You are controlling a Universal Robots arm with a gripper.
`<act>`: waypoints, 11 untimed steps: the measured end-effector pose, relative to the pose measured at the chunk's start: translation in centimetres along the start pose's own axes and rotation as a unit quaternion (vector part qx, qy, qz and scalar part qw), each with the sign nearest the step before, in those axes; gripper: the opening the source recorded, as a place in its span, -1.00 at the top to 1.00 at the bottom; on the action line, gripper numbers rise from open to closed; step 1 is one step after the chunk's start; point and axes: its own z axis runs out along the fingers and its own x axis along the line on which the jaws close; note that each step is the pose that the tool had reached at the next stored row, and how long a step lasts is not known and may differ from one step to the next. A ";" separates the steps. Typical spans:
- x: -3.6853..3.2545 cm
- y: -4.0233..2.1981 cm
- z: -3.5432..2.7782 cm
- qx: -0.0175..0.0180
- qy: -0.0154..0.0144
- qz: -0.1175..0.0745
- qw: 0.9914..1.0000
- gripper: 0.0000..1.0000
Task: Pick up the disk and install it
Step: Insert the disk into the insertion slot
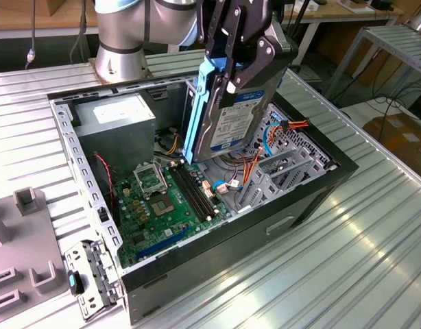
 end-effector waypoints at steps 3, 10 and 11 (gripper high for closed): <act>-0.01 -0.19 0.05 0.000 0.000 0.002 1.000 0.25; 0.00 -1.07 0.14 0.000 0.000 -0.001 1.000 0.25; 0.02 -1.14 0.14 0.000 0.000 -0.003 1.000 0.25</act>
